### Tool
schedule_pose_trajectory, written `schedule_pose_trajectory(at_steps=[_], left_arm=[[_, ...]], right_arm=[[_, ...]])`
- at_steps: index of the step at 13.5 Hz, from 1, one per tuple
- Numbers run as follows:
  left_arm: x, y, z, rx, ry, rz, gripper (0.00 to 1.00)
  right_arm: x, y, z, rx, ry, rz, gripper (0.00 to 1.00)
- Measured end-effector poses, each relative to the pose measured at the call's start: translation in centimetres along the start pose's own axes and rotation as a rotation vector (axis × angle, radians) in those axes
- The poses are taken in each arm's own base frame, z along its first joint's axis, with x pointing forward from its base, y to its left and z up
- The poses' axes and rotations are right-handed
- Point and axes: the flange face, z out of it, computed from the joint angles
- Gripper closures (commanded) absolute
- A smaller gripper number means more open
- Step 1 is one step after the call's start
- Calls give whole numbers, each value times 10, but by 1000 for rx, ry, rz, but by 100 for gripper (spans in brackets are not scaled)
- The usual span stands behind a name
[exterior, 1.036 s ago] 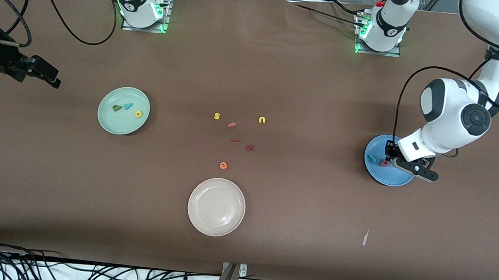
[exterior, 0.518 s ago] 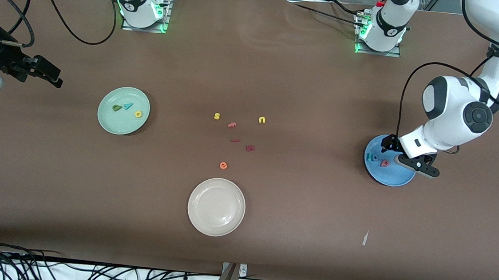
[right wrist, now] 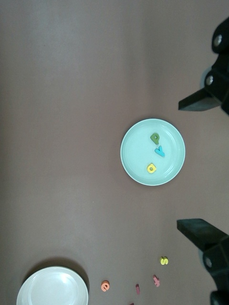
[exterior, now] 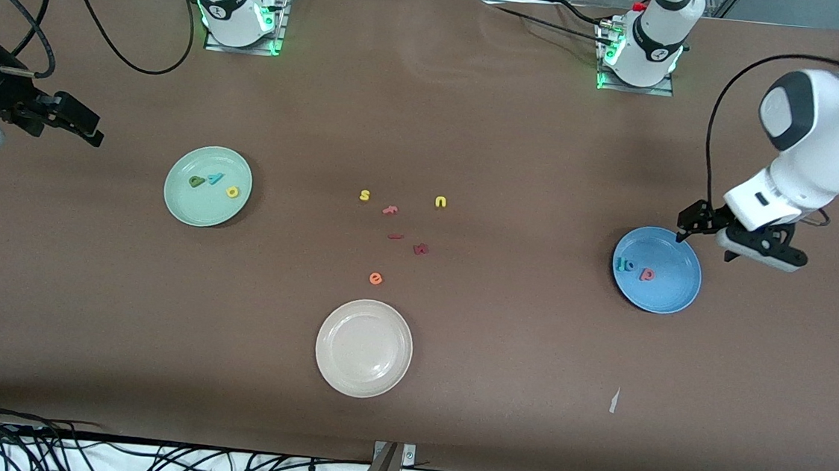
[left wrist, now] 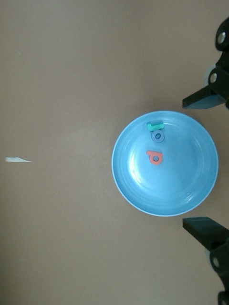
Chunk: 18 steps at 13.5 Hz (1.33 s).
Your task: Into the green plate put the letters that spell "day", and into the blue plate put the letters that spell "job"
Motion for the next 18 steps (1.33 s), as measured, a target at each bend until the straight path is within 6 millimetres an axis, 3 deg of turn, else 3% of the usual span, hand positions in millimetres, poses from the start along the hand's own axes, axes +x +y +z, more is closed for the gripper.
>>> schedule_pose_trajectory(at_steps=[4, 7, 10, 13, 18], left_arm=[[-8, 7, -74, -37, -26, 9, 0], [2, 9, -145, 5, -90, 13, 0], [22, 48, -203, 63, -151, -16, 0], [42, 63, -220, 73, -164, -52, 0], [53, 55, -206, 72, -191, -96, 0]], right_arm=[[-1, -1, 2, -3, -5, -13, 0], [-2, -12, 2, -4, -4, -36, 0], [-3, -17, 3, -7, -7, -46, 0], [-3, -16, 3, -7, -9, -45, 0], [-3, -16, 3, -8, -11, -45, 0]])
